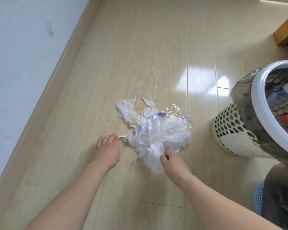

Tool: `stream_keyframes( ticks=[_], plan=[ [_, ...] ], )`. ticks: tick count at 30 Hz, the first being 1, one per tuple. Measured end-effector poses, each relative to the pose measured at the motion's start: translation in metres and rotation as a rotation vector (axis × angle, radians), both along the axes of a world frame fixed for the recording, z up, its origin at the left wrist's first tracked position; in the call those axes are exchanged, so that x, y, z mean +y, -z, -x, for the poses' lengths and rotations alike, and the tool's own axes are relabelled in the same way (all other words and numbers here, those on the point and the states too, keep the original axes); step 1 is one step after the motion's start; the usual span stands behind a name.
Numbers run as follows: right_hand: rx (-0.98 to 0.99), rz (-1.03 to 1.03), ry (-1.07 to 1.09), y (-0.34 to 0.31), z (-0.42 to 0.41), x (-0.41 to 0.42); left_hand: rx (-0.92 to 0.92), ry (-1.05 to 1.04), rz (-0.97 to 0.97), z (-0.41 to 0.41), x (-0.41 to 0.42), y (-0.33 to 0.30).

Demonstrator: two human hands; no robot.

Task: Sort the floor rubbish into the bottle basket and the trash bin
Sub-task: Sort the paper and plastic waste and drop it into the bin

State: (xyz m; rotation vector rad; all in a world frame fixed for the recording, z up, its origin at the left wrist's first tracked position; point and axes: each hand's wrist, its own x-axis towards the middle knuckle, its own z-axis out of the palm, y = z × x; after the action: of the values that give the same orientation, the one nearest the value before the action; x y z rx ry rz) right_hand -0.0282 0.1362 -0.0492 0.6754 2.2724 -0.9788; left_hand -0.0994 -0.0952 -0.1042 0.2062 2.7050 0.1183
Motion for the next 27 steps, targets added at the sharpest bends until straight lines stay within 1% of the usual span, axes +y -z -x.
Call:
stream_keyframes(
  ticks=[3,6,10,14,18,22,27],
  plan=[
    [0.036,-0.005,-0.053,-0.015,0.001,0.006,-0.034,-0.047,0.025,-0.007,-0.004,-0.014],
    [0.099,-0.033,-0.091,-0.046,0.000,0.011,-0.033,-0.055,0.001,-0.007,-0.010,-0.048],
    [0.178,-0.076,-0.085,-0.096,-0.008,0.019,-0.029,0.008,-0.070,0.000,-0.005,-0.119],
    [0.237,-0.120,-0.115,-0.156,-0.025,0.027,0.042,0.102,-0.120,-0.001,0.008,-0.202],
    [0.340,-0.179,-0.129,-0.214,-0.046,0.041,0.104,0.163,-0.100,-0.011,0.022,-0.273],
    [0.435,-0.204,-0.065,-0.261,-0.070,0.059,0.184,0.202,-0.102,-0.027,0.039,-0.332],
    [0.528,-0.214,0.056,-0.306,-0.102,0.087,0.237,0.232,-0.161,-0.050,0.069,-0.396]
  ],
)
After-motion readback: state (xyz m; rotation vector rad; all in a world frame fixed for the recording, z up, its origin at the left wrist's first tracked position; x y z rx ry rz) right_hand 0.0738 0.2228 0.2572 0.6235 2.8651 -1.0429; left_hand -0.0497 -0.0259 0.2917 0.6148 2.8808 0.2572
